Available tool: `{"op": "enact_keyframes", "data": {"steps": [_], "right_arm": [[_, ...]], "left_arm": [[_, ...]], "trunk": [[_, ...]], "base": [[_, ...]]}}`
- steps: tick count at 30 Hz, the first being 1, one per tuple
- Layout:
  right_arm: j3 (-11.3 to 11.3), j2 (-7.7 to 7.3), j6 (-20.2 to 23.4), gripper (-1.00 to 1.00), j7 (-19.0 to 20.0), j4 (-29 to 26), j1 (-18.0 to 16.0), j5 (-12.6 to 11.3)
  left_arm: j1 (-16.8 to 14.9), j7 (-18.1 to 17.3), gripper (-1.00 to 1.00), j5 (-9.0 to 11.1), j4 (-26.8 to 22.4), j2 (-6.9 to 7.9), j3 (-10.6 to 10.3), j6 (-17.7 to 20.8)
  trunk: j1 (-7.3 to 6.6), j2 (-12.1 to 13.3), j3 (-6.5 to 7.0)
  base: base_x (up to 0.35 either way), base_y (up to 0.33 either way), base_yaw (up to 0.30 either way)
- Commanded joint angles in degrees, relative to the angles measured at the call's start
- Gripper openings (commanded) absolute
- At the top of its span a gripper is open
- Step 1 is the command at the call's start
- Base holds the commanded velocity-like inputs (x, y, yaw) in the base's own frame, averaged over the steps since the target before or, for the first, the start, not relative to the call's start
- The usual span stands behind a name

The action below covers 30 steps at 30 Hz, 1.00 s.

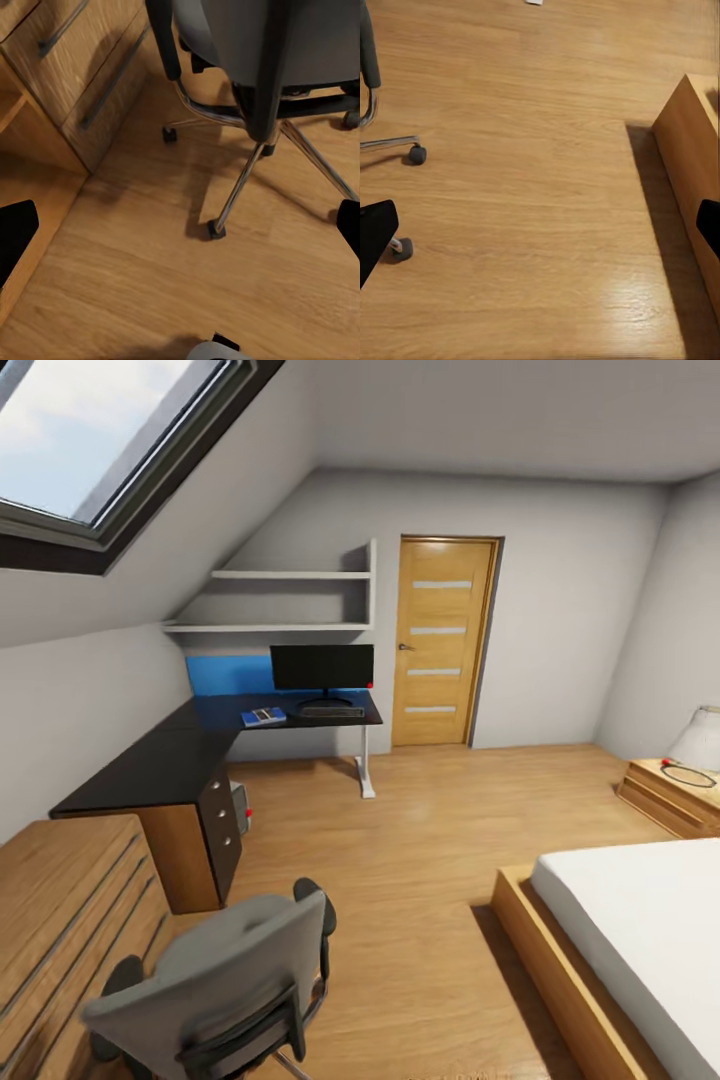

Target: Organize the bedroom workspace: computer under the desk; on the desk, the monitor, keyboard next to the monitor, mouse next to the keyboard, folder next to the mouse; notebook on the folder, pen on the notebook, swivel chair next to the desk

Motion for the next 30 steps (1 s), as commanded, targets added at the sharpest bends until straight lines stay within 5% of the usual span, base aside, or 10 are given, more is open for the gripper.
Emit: {"op": "enact_keyframes", "data": {"steps": [1, 30], "right_arm": [[0.5, 0.04, -0.2, 1.00, -0.1, 0.1, 0.0, -0.4], [0.5, 0.06, -0.3, 1.00, 0.2, 0.3, 0.0, -0.3]], "left_arm": [[0.1, -0.1, 1.00, 0.3, -0.1, -0.02, -0.1, 0.0], [0.1, -0.2, 1.00, 0.3, -0.1, 0.05, -0.1, -0.1]], "trunk": [[0.02, 0.0, 0.00], [0.02, 0.0, 0.00]], "base": [[0.000, 0.327, -0.280], [-0.026, 0.296, -0.043]]}}
